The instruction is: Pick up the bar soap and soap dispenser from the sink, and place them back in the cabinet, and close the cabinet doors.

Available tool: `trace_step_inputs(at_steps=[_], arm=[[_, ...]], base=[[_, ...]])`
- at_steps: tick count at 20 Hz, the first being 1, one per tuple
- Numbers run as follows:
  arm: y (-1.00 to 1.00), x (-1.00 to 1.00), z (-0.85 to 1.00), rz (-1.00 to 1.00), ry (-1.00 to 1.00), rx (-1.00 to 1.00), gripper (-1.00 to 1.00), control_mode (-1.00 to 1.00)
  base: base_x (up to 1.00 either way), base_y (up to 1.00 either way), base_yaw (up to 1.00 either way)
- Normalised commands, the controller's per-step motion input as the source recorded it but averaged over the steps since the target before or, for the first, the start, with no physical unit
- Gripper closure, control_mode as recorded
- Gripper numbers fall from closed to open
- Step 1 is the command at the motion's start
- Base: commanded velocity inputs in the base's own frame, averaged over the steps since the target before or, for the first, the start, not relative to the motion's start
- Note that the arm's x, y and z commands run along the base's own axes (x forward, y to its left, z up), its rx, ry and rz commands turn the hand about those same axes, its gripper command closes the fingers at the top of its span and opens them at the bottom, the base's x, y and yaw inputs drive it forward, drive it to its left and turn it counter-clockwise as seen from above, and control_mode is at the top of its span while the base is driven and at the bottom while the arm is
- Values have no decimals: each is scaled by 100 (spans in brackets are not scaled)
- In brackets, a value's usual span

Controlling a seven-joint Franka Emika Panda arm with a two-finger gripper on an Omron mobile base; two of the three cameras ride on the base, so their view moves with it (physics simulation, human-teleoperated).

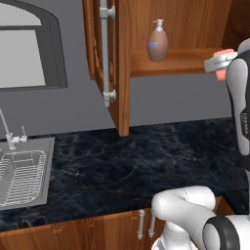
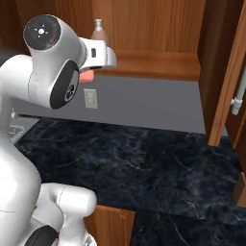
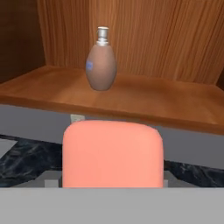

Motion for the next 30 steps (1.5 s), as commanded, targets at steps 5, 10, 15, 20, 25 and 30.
trace_step_inputs(at_steps=[5, 10, 15, 20, 25, 30], arm=[[-6, 33, 0, 0, -8, 1, 100, -100], [-11, 41, 0, 0, 0, 0, 100, -100], [-16, 43, 6, 1, 0, 0, 100, -100], [-14, 45, 0, 3, 3, 0, 100, -100], [-6, 43, -1, 1, 2, 0, 100, -100], [-3, 35, -6, 3, 5, 0, 100, -100]], base=[[0, 0, 0], [0, 0, 0], [0, 0, 0], [0, 0, 0], [0, 0, 0], [0, 0, 0]])
